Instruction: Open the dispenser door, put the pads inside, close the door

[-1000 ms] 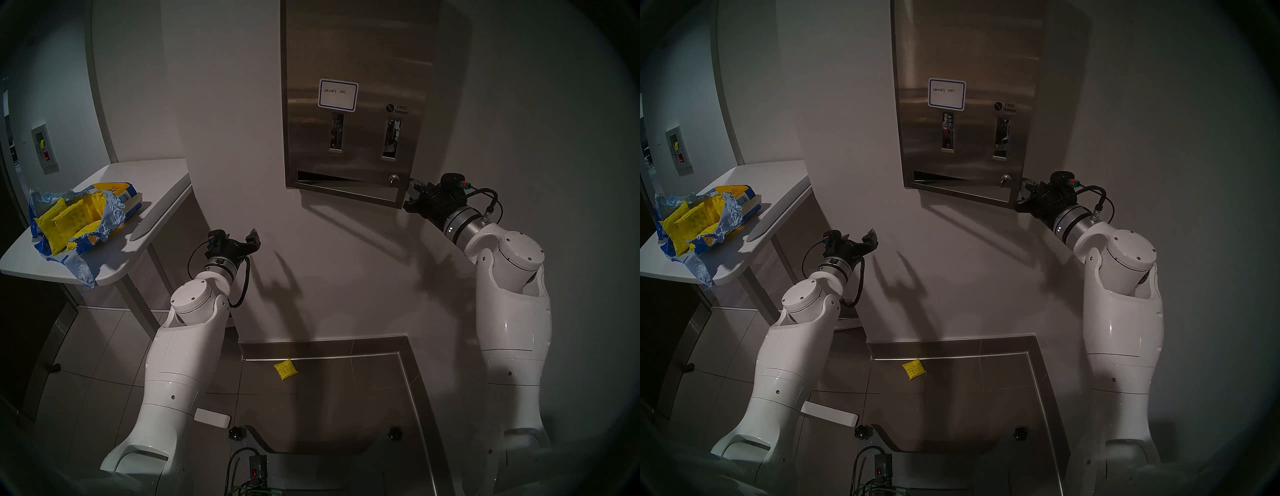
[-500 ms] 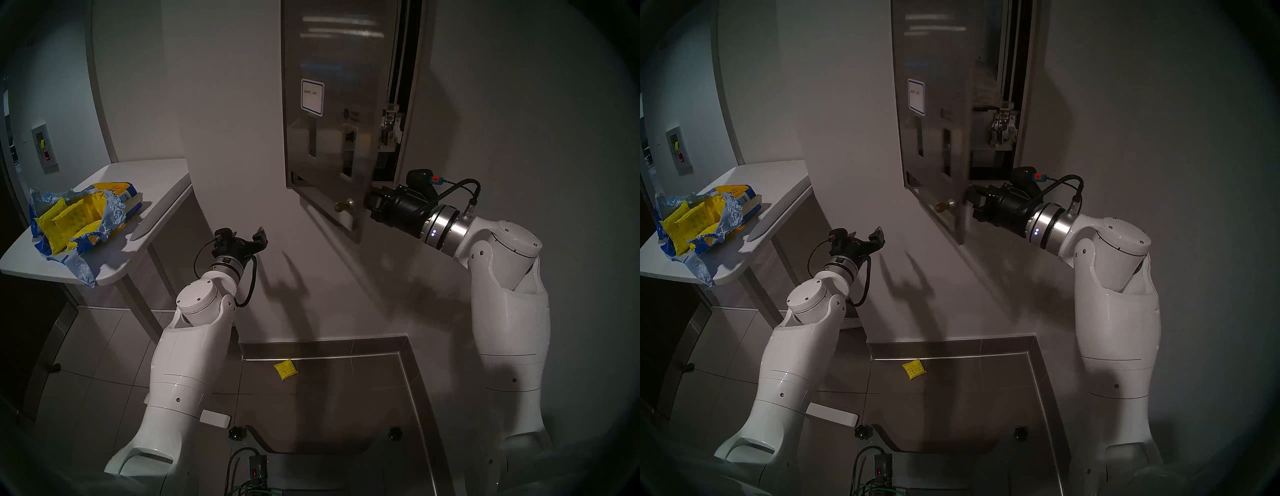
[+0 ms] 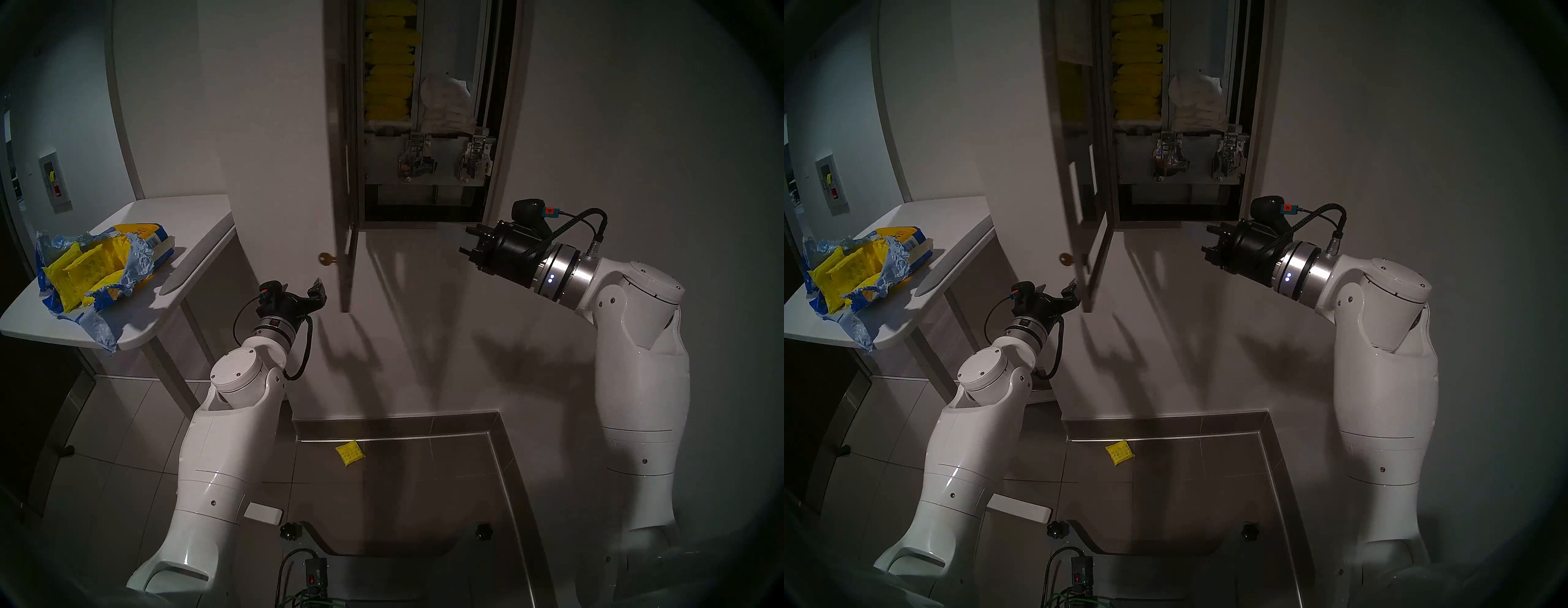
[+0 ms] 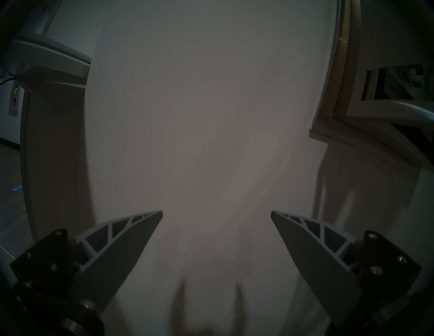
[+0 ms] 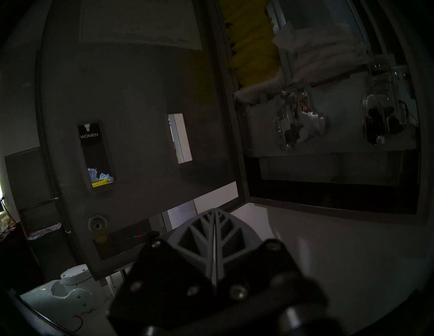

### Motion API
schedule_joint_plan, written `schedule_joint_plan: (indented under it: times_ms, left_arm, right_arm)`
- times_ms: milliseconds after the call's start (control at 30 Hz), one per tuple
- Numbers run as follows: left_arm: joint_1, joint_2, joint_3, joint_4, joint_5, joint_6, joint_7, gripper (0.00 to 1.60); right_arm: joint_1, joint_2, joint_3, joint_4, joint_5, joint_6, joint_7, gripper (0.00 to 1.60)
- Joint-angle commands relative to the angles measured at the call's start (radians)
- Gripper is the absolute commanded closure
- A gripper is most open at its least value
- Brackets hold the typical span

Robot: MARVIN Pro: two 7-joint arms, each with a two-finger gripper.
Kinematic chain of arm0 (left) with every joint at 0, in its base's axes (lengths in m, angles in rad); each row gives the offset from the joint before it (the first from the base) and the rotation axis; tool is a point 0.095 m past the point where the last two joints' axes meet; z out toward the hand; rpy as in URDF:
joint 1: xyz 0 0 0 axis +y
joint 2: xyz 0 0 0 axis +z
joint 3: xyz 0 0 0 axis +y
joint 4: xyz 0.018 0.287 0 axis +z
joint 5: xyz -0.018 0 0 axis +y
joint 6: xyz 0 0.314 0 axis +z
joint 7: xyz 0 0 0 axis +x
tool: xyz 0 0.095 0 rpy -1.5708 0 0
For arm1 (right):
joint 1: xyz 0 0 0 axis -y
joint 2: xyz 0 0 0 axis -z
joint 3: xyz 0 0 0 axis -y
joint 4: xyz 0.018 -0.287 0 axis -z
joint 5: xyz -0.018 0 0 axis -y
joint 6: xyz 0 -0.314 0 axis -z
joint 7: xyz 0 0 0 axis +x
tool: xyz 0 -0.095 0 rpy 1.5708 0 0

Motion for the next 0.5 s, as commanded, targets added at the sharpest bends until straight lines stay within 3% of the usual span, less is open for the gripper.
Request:
schedule_joint_plan:
  times_ms: [0, 467]
  left_arm:
    - [-0.003, 0.019, 0.006, -0.026, -0.001, 0.013, -0.025, 0.0]
    - [0.012, 0.036, 0.014, -0.005, -0.007, 0.031, -0.065, 0.0]
  right_arm:
    - [0.104, -0.04, -0.003, -0.003, 0.012, -0.025, -0.026, 1.6]
    - [0.207, -0.119, -0.095, 0.012, 0.041, -0.063, -0.092, 1.6]
